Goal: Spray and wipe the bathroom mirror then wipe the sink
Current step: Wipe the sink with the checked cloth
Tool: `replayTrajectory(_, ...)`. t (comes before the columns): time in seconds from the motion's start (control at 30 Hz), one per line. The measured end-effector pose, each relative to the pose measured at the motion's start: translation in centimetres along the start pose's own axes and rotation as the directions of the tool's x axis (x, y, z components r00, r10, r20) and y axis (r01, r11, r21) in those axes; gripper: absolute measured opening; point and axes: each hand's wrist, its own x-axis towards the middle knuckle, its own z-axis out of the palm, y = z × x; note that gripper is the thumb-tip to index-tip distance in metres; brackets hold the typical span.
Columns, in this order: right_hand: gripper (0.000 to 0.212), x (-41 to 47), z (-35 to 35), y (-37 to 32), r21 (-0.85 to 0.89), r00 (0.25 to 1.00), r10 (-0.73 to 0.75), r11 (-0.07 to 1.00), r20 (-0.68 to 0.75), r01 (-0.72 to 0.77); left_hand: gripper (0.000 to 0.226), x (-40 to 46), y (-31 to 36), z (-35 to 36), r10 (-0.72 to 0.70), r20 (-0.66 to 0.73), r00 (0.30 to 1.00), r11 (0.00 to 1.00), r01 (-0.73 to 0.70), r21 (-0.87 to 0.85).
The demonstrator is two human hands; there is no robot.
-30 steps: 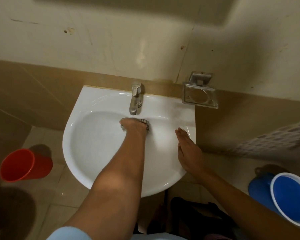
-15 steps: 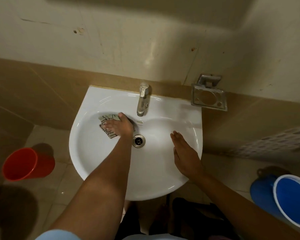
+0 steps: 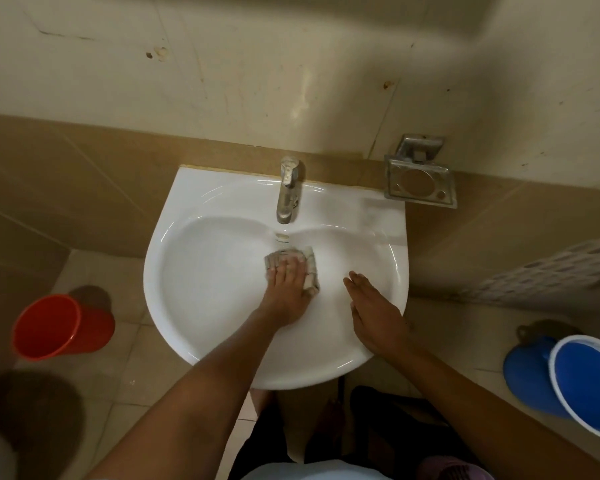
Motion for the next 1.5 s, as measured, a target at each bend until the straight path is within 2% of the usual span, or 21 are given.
replayTrajectory(0.1, 0.052, 0.1, 0.6, -0.5, -0.037, 1.0, 0.004, 0.999, 0.013, -0.003, 0.075, -0.9, 0.6, -0.2, 0.193, 0.083, 0.978, 0.967, -0.204, 0.155)
replayTrajectory(0.33, 0.05, 0.2, 0.7, -1.0, -0.127, 1.0, 0.002, 0.992, 0.024, 0.001, 0.075, -4.6, -3.6, -2.5, 0.371, 0.228, 0.9, 0.895, -0.412, 0.169)
replayTrajectory(0.43, 0.049, 0.0, 0.7, -1.2, -0.151, 1.0, 0.009, 0.988, 0.019, -0.006, 0.077, -5.8, -8.3, -4.7, 0.33, 0.252, 0.91, 0.898, -0.385, 0.214)
replayTrajectory(0.6, 0.049, 0.0, 0.4, -1.7, -0.158, 0.998, 0.05, 0.986, 0.028, -0.045, 0.087, -7.5, -13.3, -10.3, 0.151, 0.29, 0.945, 0.874, -0.264, 0.408)
replayTrajectory(0.73, 0.045, -0.2, 0.4, -2.0, -0.162, 0.996, 0.091, 0.983, 0.014, -0.087, 0.099, -10.8, -13.7, -11.6, 0.171, 0.265, 0.949, 0.864, -0.273, 0.423)
replayTrajectory(0.87, 0.04, -0.4, 0.4, -2.4, -0.177, 0.995, 0.097, 0.98, 0.0, -0.096, 0.089, -14.4, -12.9, -10.5, 0.261, 0.171, 0.95, 0.883, -0.307, 0.355)
replayTrajectory(1.03, 0.033, -1.0, 0.4, -2.6, -0.167, 0.996, 0.078, 0.982, -0.051, -0.085, 0.104, -17.1, -9.1, -8.4, 0.32, 0.106, 0.941, 0.871, -0.337, 0.358)
replayTrajectory(1.17, 0.03, -1.8, 0.6, -2.5, -0.124, 0.997, 0.04, 0.991, -0.072, -0.048, 0.101, -17.5, -4.5, -6.7, 0.27, 0.165, 0.949, 0.874, -0.313, 0.371)
replayTrajectory(1.37, 0.032, -4.1, 1.0, -2.6, -0.1, 0.997, -0.046, 0.994, -0.059, 0.04, 0.077, -17.7, 3.1, -4.3, 0.208, 0.103, 0.973, 0.931, -0.229, 0.283)
replayTrajectory(1.43, 0.034, -4.8, 1.1, -2.8, -0.083, 0.995, -0.075, 0.994, -0.062, 0.069, 0.066, -17.8, 4.7, -4.9, 0.17, 0.102, 0.98, 0.967, -0.186, 0.173)
replayTrajectory(1.5, 0.037, -5.6, 0.9, -3.0, -0.017, 0.996, -0.064, 0.998, -0.064, 0.063, 0.056, -18.3, 5.6, -5.9, 0.113, 0.092, 0.989, 0.993, -0.109, -0.04)
